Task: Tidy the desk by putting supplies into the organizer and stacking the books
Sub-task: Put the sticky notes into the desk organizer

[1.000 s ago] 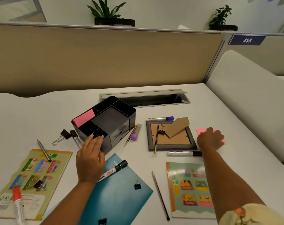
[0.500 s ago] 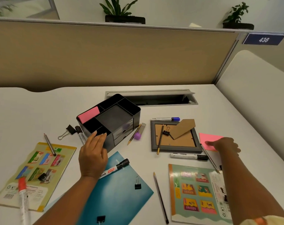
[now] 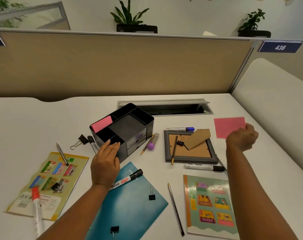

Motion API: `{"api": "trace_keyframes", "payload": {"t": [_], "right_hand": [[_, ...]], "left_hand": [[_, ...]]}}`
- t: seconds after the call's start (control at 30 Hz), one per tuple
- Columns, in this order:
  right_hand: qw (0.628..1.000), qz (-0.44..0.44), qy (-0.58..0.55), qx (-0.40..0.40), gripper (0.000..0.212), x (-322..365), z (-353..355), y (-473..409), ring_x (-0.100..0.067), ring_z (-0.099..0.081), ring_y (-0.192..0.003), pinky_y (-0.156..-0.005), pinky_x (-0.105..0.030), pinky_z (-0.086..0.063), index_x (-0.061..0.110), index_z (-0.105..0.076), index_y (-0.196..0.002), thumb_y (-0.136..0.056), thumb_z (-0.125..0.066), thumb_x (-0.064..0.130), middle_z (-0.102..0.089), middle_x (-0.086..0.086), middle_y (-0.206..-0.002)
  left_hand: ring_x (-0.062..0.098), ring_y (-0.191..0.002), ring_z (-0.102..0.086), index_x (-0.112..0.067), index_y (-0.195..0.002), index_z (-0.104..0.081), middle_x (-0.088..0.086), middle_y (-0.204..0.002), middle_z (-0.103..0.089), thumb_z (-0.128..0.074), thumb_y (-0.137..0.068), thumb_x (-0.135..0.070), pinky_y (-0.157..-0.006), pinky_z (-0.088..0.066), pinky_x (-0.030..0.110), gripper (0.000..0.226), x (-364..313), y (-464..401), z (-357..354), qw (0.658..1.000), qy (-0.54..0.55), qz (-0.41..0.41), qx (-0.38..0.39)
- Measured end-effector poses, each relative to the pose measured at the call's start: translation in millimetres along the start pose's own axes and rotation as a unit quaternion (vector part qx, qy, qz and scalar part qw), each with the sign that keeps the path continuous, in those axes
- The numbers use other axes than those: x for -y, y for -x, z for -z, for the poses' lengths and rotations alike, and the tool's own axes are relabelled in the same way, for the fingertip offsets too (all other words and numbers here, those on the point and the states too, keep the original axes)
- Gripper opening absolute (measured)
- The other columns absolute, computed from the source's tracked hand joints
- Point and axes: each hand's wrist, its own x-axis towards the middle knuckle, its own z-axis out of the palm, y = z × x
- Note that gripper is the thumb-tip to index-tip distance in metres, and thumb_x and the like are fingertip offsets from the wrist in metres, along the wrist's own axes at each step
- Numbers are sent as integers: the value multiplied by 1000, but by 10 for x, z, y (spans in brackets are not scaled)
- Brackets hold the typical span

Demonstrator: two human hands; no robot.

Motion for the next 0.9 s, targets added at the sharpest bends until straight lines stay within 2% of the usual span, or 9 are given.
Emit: {"api": "trace_keyframes", "payload": {"t": [0.13, 0.23, 0.37, 0.43, 0.53, 0.63, 0.7, 0.8, 0.9], "right_hand": [[961, 232, -130, 75, 24, 344, -260, 543, -31, -54, -104, -79, -23, -41, -2, -58, -110, -93, -44, 8, -56, -25, -114], [905, 350, -178, 165, 21, 582, -489, 1013, -16, -50, -92, -73, -14, -38, -2, -61, -105, -92, -47, 5, -58, -23, -103], [813, 468, -175, 299, 18, 843, -761, 1630, -16, -49, -85, -72, -5, -36, -2, -64, -100, -89, -50, 1, -57, -20, -96], [778, 500, -151, 350, 19, 902, -880, 1882, -22, -53, -87, -74, -12, -38, -2, -64, -100, -87, -52, 0, -57, -20, -97], [748, 521, -143, 385, 21, 931, -995, 2160, -27, -56, -89, -73, -21, -39, -2, -64, -101, -85, -52, 3, -58, -20, -98], [727, 530, -127, 418, 21, 921, -1103, 2312, -26, -54, -95, -76, -19, -38, 0, -64, -104, -87, -51, 4, -57, -19, -105], [714, 500, -104, 479, 26, 935, -1167, 2365, -23, -50, -98, -76, -14, -32, 2, -63, -105, -90, -43, 7, -55, -18, -110], [683, 484, -54, 545, 30, 954, -1254, 2423, -23, -43, -102, -76, -14, -26, 1, -61, -106, -90, -36, 6, -52, -19, -114], [659, 548, 3, 515, 25, 922, -1369, 2491, -29, -46, -106, -92, -26, -33, 6, -61, -109, -92, -43, 5, -52, -16, -115]], "left_hand": [[33, -111, -63, -3, -114, -65, 12, -113, -70, -31, -75, -9, -65, -59, 33, 52, -3, 27, 27, 1000, 1, -17, 14], [30, -113, -62, -5, -116, -64, 10, -115, -69, -31, -76, -8, -72, -59, 31, 52, 19, 34, 25, 1000, 15, -17, 15], [22, -115, -60, -10, -116, -65, 6, -113, -70, -33, -75, -10, -71, -58, 28, 52, 58, 31, 14, 999, 35, -12, 16], [17, -114, -56, -11, -115, -66, 4, -111, -71, -34, -75, -10, -72, -58, 28, 52, 86, 19, 9, 999, 41, -15, 19], [19, -110, -61, -12, -113, -67, 4, -109, -72, -36, -75, -10, -73, -59, 28, 50, 121, 7, 15, 999, 44, -20, 25], [22, -107, -65, -12, -113, -67, 4, -109, -72, -36, -75, -10, -74, -58, 26, 49, 136, 8, 30, 998, 43, -32, 27], [21, -109, -64, -12, -114, -67, 4, -110, -72, -37, -76, -10, -74, -58, 25, 48, 149, 10, 25, 998, 43, -38, 26], [16, -115, -55, -11, -114, -67, 4, -111, -71, -38, -76, -11, -75, -57, 25, 47, 163, 9, -5, 998, 51, -41, 18], [14, -115, -48, -10, -112, -68, 6, -110, -71, -39, -77, -11, -75, -57, 25, 46, 167, 7, -22, 997, 54, -46, 8]]}}
